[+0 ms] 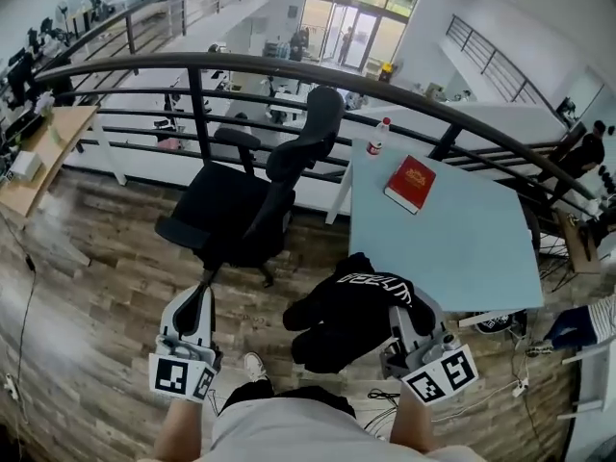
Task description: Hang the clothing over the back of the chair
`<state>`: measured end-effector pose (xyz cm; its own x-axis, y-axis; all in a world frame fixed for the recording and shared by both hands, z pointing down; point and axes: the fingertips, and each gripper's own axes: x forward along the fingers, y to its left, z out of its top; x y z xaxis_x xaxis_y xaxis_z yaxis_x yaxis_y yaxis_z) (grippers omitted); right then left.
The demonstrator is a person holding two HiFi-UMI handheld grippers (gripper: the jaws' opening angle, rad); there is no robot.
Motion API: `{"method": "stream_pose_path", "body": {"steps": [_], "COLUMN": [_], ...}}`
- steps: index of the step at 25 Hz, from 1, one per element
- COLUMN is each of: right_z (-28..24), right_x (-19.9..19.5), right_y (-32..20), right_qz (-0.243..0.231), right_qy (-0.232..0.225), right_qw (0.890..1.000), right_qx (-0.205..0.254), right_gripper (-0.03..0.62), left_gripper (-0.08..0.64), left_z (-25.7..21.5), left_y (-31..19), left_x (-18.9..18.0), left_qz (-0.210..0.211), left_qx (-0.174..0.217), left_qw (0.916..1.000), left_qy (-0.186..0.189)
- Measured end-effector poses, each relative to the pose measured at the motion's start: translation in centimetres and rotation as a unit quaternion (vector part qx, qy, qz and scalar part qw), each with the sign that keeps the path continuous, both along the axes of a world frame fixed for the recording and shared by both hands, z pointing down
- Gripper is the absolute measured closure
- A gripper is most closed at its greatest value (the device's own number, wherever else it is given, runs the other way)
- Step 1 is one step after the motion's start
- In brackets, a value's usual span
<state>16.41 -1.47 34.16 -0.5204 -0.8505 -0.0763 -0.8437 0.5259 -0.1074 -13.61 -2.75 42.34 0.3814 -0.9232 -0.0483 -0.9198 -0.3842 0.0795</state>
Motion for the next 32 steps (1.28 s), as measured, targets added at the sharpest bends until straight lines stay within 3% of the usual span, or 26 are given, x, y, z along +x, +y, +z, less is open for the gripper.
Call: {"method": "stream_pose_path", "body": {"steps": [11, 17, 22, 27, 32], "right_z": [-0.1, -0.6, -0.5, -1.4, -3.8], "right_x": [-3.7, -3.3, -3.4, -2.6, -1.2], "right_y": [-6.8, -10.9, -15.2, -18.4, -22.8], "right_qz": [0.010, -0.016, -0.042, -0.052, -0.042], "right_qy": [0.018, -0.004, -0.021, -0.027, -0.030], "right_qw": [1.000, 1.000, 0.999, 0.998, 0.998], "right_qx": [-0.007, -0.006, -0.001, 0.012, 0.031], "right_gripper": [0.554, 0.554, 0.554, 0.554, 0.554], "left_gripper": [0.531, 0.531, 0.531, 0.531, 0.531], "left_z": [1.4, 0.6, -0.9, -0.9, -1.5], "left_y": [-7.3, -10.6, -13.0, -14.3, -15.9], "left_x": [-0.9, 0.2, 1.5, 1.8, 2.8], "left_qz": [0.033, 0.021, 0.007, -0.018, -0.017], "left_qx": [-0.010, -0.007, 0.011, 0.010, 0.021], "left_qw": [0.9983, 0.9992, 0.9999, 0.9998, 0.9996], "left_qy": [0.047, 0.034, 0.000, 0.002, 0.000]}}
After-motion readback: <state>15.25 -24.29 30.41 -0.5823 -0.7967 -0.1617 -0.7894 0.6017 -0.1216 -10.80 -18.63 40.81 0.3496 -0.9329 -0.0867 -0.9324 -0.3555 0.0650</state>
